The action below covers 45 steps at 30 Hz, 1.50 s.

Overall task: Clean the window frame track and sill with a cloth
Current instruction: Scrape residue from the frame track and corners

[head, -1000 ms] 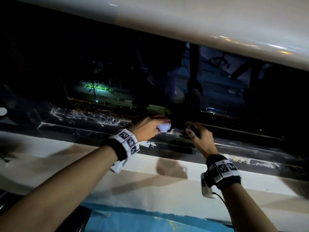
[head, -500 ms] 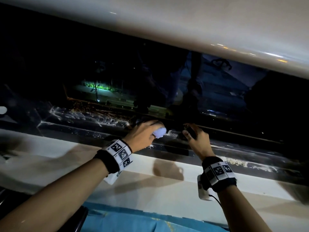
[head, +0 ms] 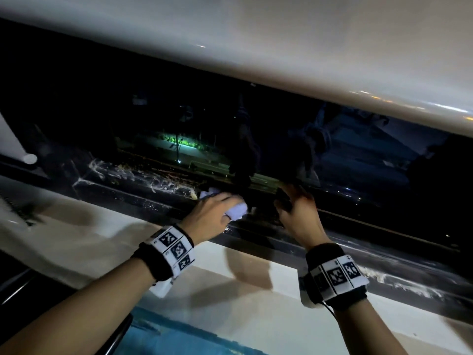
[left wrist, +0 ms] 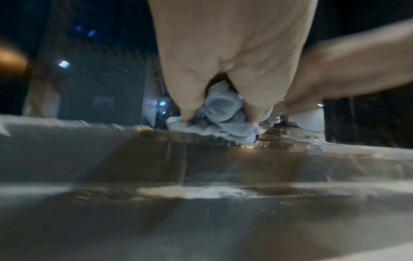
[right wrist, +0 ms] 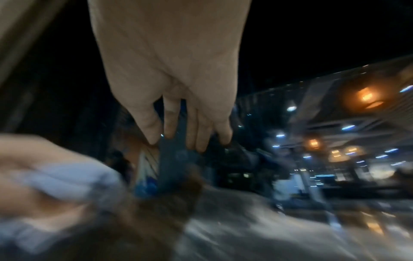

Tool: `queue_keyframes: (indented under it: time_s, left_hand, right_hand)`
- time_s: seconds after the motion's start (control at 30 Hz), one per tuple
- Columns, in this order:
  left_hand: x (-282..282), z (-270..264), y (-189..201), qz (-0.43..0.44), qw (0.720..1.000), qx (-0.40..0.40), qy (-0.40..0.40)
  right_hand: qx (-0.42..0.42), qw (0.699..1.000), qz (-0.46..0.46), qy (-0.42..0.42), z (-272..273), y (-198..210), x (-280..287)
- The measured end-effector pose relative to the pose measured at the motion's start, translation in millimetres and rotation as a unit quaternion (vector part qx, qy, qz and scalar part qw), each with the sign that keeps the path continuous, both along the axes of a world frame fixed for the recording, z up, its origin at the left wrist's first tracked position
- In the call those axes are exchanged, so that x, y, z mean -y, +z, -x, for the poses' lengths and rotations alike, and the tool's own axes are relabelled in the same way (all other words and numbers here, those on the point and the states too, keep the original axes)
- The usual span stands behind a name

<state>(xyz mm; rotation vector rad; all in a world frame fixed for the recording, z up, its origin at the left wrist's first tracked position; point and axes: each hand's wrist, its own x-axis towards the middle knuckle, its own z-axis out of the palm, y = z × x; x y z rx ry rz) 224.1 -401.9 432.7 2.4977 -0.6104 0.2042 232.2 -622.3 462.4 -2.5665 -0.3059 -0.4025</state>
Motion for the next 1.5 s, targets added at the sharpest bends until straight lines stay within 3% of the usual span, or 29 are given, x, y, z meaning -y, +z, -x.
queue_keyframes:
  time_s: [0.07,0.17,0.3,0.37,0.47,0.57,0.63,0.73,0.87,0.93,1.07,1.17,1.33,1.5]
  left_hand:
    - [14.1,-1.9,4.3,-0.007,1.000,-0.011,0.002]
    - [25.3,-14.7,15.2,-0.005,0.998,-0.063,0.016]
    - [1.7,-32.2,17.2,0.024,0.993,-0.101,0.049]
    - [-24.0,-34.8,11.8,0.050,0.993,-0.107,0.024]
    - [-73.3,-31.1,6.9,0.082,0.991,-0.105,-0.012]
    - [-133.0,-33.6,4.5,0.113,0.991,-0.072,0.021]
    - [-167.8,-39.2,1.4,0.104,0.992,-0.047,0.061]
    - [-211.1,-52.8,-7.6,0.070,0.992,-0.007,0.104]
    - [-241.3,-65.5,-17.5,0.026,0.992,0.026,0.117]
    - [-249.4,-67.5,-23.3,0.015,0.993,0.033,0.116]
    - [-251.7,-66.0,-30.1,-0.007,0.990,0.024,0.138]
    - [-252.3,-66.6,-32.2,-0.016,0.990,0.012,0.141]
    - [-254.3,-64.6,-33.7,-0.033,0.991,0.040,0.121]
    - [-253.2,-65.6,-33.1,-0.037,0.990,0.038,0.129]
  right_hand:
    - [0.014,0.998,-0.006,0.054,2.7,14.9,-19.7]
    - [-0.047,0.991,0.002,0.128,0.9,19.4,-50.6]
    - [-0.082,0.985,-0.005,0.155,-1.6,13.0,-74.2]
    - [-0.103,0.983,0.001,0.151,-4.3,5.0,-85.4]
    - [-0.127,0.982,0.083,0.114,-6.7,-8.1,-100.4]
    - [-0.124,0.982,0.139,0.026,-9.1,-8.9,-111.1]
    - [-0.038,0.985,0.145,-0.081,-9.1,-2.3,-111.0]
    - [0.047,0.957,0.176,-0.225,-16.1,-11.8,-115.4]
    - [-0.065,0.943,0.171,-0.277,-28.2,-33.7,-141.3]
    - [-0.130,0.935,0.168,-0.285,-34.9,-37.0,-162.5]
    - [-0.062,0.979,0.109,-0.160,-28.6,-47.3,-194.5]
    - [-0.058,0.996,0.029,-0.065,0.9,-26.1,-195.4]
    - [-0.007,0.988,-0.041,-0.146,7.6,0.5,-149.8]
    - [-0.085,0.977,0.059,-0.188,-17.3,-27.7,-170.0]
